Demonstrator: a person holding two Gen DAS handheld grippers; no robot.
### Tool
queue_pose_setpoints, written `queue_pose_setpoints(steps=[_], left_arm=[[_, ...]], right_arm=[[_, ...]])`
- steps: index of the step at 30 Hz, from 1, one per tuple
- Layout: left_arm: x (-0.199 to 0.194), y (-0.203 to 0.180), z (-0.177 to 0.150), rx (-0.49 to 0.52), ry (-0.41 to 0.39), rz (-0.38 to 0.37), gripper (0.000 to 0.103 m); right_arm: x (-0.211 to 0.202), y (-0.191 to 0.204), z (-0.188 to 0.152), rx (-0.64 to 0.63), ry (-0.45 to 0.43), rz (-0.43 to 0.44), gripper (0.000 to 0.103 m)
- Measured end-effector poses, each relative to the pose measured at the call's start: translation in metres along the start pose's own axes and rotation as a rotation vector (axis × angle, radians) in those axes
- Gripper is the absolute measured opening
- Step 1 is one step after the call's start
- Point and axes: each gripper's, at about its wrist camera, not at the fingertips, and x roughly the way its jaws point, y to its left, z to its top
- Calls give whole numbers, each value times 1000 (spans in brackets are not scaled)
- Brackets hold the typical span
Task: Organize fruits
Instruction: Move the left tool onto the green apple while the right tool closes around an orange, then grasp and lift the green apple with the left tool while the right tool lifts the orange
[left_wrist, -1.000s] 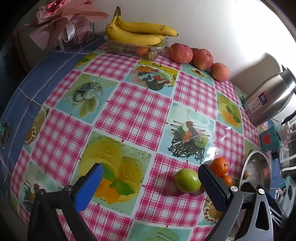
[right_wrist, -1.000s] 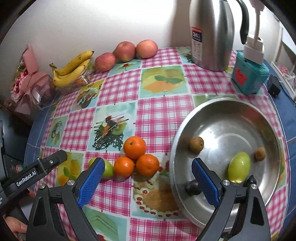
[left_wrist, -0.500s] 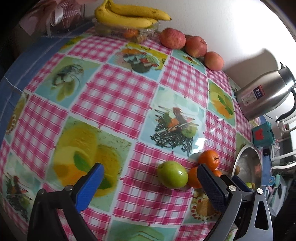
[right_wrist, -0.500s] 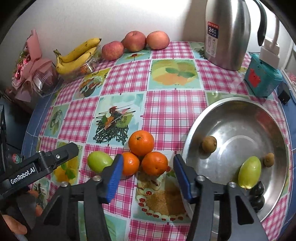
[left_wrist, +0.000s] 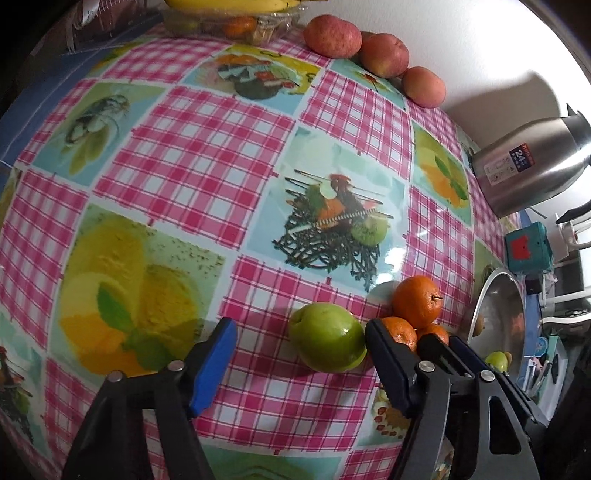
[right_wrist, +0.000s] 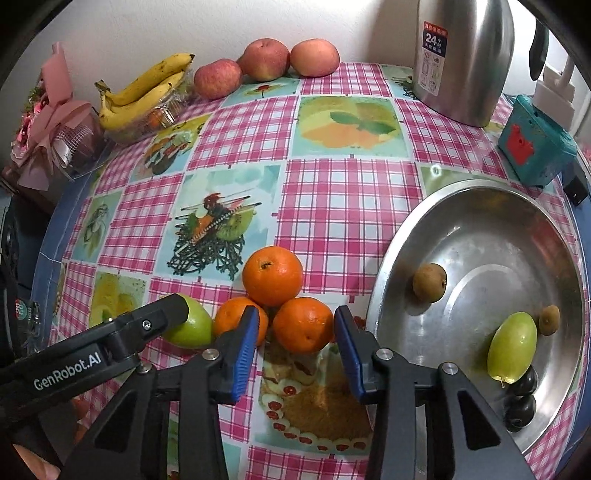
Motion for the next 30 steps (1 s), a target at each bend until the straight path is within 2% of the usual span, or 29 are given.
queue_pose_setpoints(steps=[4,9,18,24,30], left_arm=[[3,-2,-1,-6,16,-26,64],[4,-6,-1,0,22,-65,47],[3,-12,0,3,18,-49,46],[-1,-3,1,-8,7,-42,46],[-10,-4,1,-6,-16,-52,42]], right_arm=[[2,-2,0,5,2,-7,38],[2,-2,0,2,2,-14,37],[4,0,0,-8,4,-25,37],[5,1,0,-8,0,-30,36],[3,0,-1,-3,3,-21,35]])
